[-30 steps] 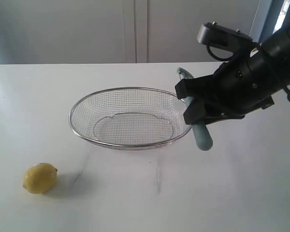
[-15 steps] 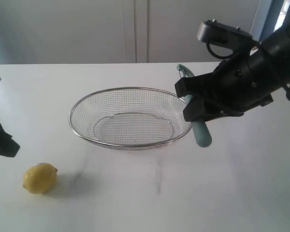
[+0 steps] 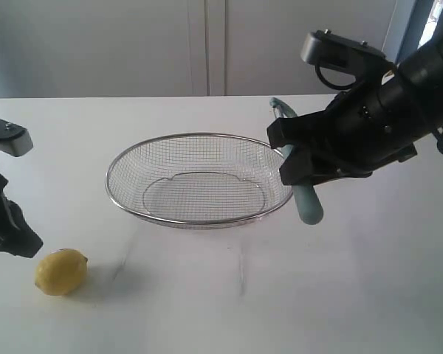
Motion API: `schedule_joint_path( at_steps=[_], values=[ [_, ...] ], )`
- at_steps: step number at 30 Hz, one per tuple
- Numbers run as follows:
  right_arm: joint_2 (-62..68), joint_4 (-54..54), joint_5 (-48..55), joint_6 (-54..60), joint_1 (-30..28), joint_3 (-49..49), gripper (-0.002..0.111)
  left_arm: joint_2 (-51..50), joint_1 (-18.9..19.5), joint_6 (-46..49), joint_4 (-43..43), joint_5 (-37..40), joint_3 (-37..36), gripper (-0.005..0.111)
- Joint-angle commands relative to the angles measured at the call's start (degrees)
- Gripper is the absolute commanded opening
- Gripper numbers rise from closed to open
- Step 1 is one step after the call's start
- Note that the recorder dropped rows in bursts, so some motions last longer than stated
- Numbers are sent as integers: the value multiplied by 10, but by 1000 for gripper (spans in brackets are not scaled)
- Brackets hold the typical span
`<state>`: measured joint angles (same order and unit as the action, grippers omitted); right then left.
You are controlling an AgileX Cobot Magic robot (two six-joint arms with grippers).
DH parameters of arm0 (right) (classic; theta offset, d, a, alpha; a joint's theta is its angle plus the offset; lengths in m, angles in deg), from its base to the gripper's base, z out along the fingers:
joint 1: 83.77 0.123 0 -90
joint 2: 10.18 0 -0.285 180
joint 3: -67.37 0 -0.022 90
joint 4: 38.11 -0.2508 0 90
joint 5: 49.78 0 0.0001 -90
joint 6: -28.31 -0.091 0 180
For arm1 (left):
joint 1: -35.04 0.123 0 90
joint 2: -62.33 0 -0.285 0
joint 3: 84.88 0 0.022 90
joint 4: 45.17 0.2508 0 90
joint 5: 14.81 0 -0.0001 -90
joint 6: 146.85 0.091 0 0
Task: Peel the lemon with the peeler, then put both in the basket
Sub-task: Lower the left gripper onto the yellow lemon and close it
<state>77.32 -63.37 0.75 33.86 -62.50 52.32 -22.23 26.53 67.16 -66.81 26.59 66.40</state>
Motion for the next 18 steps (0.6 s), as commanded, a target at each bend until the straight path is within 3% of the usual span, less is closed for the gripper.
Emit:
schedule_joint_path(
  at_steps=[1, 3, 11, 18],
  values=[
    [-2, -1, -9, 7, -3, 5, 0, 0, -4, 22, -2, 13, 3, 36],
    [-2, -1, -9, 7, -3, 5, 0, 0, -12, 22, 7, 11, 3, 41],
    [-2, -1, -9, 7, -3, 5, 0, 0, -89, -72, 161, -26, 3, 42],
    [-2, -1, -10, 7, -3, 5, 0, -14, -95, -73, 156, -60, 3, 74]
  ],
)
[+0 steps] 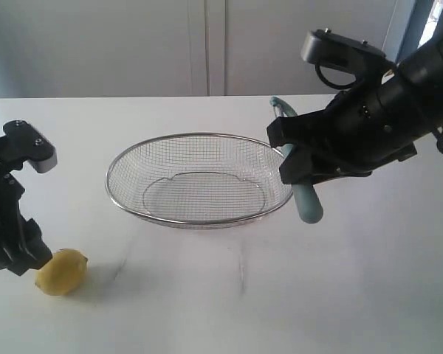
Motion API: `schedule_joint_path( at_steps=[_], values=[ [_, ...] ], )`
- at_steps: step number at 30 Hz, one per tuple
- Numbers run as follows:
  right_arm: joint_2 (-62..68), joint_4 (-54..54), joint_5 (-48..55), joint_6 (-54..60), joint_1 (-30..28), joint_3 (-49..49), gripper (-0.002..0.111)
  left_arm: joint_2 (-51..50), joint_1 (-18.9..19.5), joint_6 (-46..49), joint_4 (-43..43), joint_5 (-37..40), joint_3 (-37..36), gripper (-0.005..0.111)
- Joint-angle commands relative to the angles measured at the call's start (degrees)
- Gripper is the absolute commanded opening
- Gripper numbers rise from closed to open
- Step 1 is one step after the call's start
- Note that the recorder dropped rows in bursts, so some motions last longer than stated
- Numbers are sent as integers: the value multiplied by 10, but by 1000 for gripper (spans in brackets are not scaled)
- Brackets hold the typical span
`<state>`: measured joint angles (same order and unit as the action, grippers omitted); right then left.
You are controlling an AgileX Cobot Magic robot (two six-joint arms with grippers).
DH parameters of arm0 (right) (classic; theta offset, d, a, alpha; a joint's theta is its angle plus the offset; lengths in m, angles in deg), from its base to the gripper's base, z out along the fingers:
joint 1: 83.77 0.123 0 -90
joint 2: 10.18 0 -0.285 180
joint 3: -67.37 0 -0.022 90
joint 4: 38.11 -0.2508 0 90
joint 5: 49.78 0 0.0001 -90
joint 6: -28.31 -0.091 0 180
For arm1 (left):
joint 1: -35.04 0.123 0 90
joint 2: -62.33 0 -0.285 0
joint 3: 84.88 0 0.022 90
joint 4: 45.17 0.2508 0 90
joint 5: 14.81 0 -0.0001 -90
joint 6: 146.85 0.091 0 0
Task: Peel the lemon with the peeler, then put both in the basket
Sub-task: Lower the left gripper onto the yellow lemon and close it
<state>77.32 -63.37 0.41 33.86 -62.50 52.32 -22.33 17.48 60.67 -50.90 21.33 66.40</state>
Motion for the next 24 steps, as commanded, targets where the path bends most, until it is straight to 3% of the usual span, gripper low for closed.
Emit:
schedule_joint_path(
  at_steps=[1, 24],
  values=[
    [-2, -1, -9, 8, -3, 5, 0, -20, -5, -7, -11, -10, 3, 76],
    [-2, -1, -22, 8, -3, 5, 0, -156, -5, -7, -43, -78, 3, 75]
  ],
)
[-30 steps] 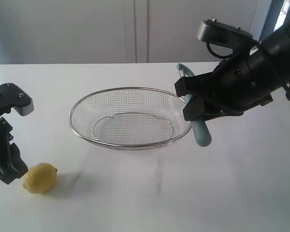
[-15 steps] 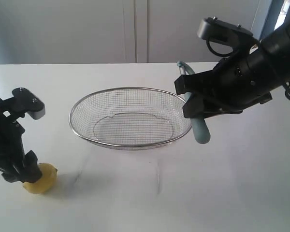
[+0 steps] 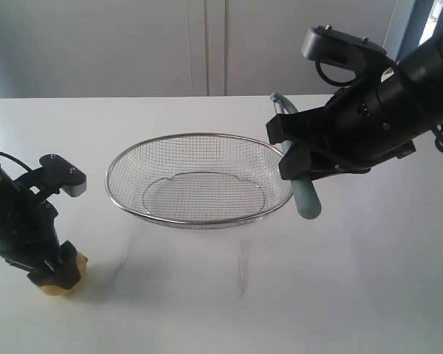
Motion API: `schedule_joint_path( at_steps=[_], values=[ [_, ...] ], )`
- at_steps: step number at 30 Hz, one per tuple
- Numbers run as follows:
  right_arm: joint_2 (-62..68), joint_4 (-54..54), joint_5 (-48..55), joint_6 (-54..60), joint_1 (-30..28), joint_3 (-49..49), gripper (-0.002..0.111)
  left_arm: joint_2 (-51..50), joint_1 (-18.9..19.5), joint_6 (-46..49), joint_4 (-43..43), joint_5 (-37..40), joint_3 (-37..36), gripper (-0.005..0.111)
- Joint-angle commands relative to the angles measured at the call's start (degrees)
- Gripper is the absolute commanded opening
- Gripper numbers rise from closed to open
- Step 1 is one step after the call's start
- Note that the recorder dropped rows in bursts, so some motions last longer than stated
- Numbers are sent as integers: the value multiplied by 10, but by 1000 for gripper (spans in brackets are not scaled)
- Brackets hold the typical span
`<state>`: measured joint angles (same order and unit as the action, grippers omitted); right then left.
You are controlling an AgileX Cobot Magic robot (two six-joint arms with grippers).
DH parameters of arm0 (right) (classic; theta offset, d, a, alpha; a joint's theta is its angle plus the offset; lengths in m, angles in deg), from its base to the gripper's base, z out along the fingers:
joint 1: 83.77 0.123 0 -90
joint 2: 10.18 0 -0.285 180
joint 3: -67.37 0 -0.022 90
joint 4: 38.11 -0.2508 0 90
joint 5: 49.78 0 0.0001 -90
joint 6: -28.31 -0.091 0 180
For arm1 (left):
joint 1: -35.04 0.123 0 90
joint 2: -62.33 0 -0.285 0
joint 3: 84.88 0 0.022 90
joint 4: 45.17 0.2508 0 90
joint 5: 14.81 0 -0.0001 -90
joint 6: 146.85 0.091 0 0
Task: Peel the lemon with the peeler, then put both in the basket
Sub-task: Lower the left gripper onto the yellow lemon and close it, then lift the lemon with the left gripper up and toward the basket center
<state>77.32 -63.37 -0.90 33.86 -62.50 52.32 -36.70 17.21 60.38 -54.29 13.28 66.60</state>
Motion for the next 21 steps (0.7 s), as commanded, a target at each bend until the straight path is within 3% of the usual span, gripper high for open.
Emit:
schedule_joint_path(
  at_steps=[1, 12, 15, 18, 19, 21],
  values=[
    [-2, -1, -8, 8, -3, 5, 0, -15, -2, -3, -10, 1, 1, 75],
    [-2, -1, -9, 8, -3, 5, 0, -44, -2, -3, -11, -6, 1, 72],
    [-2, -2, -9, 8, -3, 5, 0, -44, -2, -3, -11, -20, 1, 50],
    [-2, -4, -10, 7, -3, 5, 0, -44, -2, -5, -11, -28, 1, 10],
    [-2, -4, -10, 7, -3, 5, 0, -44, -2, -5, -11, -28, 1, 1],
    [-2, -5, -10, 7, -3, 5, 0, -44, -2, -4, -10, -28, 1, 0]
  ],
)
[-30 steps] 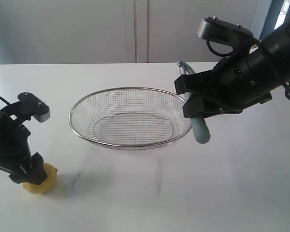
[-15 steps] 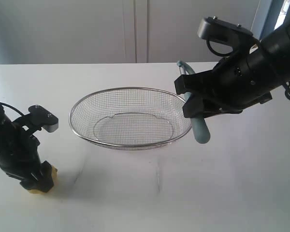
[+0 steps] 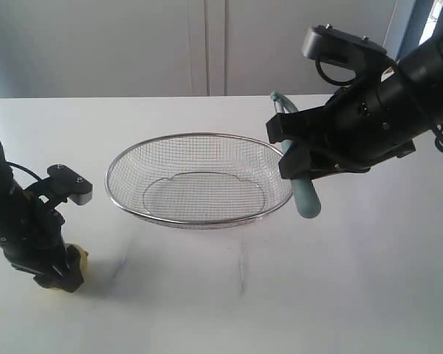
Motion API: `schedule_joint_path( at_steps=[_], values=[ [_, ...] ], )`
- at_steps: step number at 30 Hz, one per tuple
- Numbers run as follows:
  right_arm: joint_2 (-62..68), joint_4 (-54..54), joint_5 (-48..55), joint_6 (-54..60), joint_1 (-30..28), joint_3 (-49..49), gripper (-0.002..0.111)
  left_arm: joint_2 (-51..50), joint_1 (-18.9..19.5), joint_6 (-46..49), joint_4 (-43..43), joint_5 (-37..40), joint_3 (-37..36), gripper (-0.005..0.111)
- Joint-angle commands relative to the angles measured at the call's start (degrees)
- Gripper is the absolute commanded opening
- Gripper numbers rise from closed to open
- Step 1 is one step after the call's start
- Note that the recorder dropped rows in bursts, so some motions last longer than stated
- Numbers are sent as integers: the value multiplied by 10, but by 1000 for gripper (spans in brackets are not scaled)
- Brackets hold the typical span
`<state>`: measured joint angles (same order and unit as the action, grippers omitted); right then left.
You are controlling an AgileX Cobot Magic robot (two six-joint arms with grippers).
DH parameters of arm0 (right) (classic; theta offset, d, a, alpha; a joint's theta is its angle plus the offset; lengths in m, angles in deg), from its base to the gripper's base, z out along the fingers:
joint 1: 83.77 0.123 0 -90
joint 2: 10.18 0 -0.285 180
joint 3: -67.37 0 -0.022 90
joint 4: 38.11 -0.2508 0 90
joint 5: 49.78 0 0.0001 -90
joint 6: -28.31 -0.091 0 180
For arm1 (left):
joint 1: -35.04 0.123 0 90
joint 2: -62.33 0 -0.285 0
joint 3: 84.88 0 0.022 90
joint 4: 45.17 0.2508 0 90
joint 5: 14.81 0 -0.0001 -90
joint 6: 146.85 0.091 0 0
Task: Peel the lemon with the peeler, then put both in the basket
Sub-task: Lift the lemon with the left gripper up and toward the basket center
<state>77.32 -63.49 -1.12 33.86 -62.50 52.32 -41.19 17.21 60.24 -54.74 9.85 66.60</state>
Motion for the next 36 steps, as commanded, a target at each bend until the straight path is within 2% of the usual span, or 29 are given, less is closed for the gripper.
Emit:
schedule_joint_path(
  at_steps=[1, 19, 36],
  values=[
    [-2, -5, -8, 7, -3, 5, 0, 4, -2, -3, -5, 6, 1, 0],
    [-2, -5, -8, 2, -3, 5, 0, 95, -2, -1, 12, 20, 1, 0],
    [-2, -7, -16, 2, -3, 5, 0, 226, -2, -2, 7, 5, 1, 0]
  ],
)
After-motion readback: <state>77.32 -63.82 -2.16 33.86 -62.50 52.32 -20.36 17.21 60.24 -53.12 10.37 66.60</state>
